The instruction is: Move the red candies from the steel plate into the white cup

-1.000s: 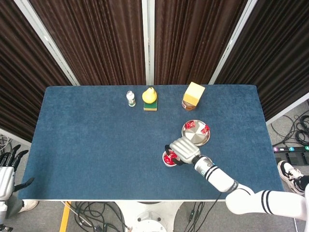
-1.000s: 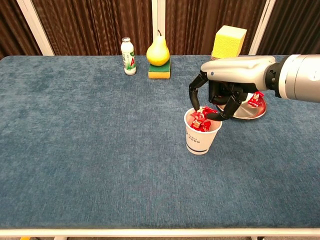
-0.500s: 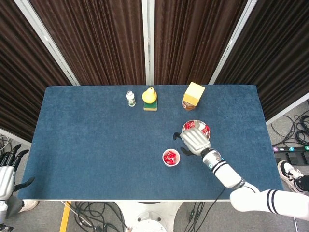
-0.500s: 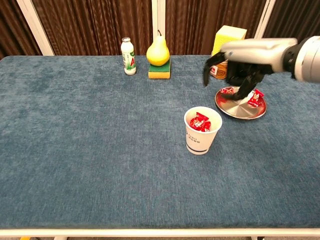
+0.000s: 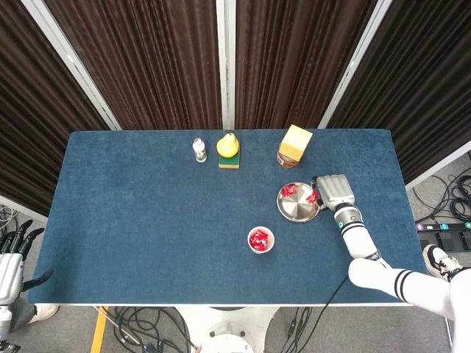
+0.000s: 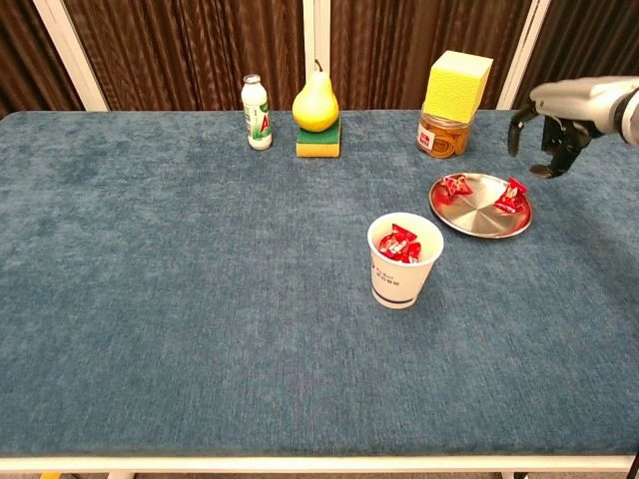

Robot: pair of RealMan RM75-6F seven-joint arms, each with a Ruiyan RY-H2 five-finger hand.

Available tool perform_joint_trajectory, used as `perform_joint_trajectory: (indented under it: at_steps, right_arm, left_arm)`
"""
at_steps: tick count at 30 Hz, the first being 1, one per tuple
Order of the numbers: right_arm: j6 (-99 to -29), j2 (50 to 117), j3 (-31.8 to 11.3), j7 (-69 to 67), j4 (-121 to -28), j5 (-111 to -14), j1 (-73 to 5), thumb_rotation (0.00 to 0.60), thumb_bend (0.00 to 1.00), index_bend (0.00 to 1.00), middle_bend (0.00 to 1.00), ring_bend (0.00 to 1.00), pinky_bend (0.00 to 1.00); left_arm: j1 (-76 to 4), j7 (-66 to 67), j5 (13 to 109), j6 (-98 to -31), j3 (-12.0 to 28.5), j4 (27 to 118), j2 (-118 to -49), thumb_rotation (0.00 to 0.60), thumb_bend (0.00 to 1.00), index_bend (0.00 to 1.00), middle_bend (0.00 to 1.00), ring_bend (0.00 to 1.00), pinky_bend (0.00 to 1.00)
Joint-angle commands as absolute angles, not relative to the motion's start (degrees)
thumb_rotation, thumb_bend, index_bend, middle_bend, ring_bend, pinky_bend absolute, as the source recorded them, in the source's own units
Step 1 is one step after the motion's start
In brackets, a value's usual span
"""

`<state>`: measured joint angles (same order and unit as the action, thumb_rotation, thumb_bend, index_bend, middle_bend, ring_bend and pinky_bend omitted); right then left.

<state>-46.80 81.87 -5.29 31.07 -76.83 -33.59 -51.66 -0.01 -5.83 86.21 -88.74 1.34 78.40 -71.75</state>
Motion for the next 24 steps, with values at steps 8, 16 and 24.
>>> perform_joint_trajectory:
  at_steps: [8, 16, 24]
  right_arm:
    - [-41.90, 86.88, -3.92, 35.67, -68.19, -25.07, -54.08, 0.600, 0.31, 0.41, 0.95, 0.97, 1.00]
    - [-40.18, 88.52, -3.79, 36.32, -65.41, -23.07, -54.90, 0.600, 0.31, 0.41, 0.95, 0.97, 1.00]
    - [-39.12, 91.03, -3.75, 36.86, -64.57, -23.75, -56.25, 0.600, 0.31, 0.41, 0.95, 0.97, 1.00]
  left_arm:
    - [0.08, -6.11, 85.93, -88.42, 1.27, 77.97, -72.02, 0.600, 0.10, 0.23, 0.16, 0.18, 0.16]
    - [0.00, -5.94, 86.01, -88.38, 1.31, 77.96, -72.15, 0.600, 0.10, 0.23, 0.16, 0.18, 0.16]
    - [0.13, -5.81, 85.85, -88.39, 1.30, 78.15, -71.96, 0.600, 0.10, 0.23, 0.16, 0.18, 0.16]
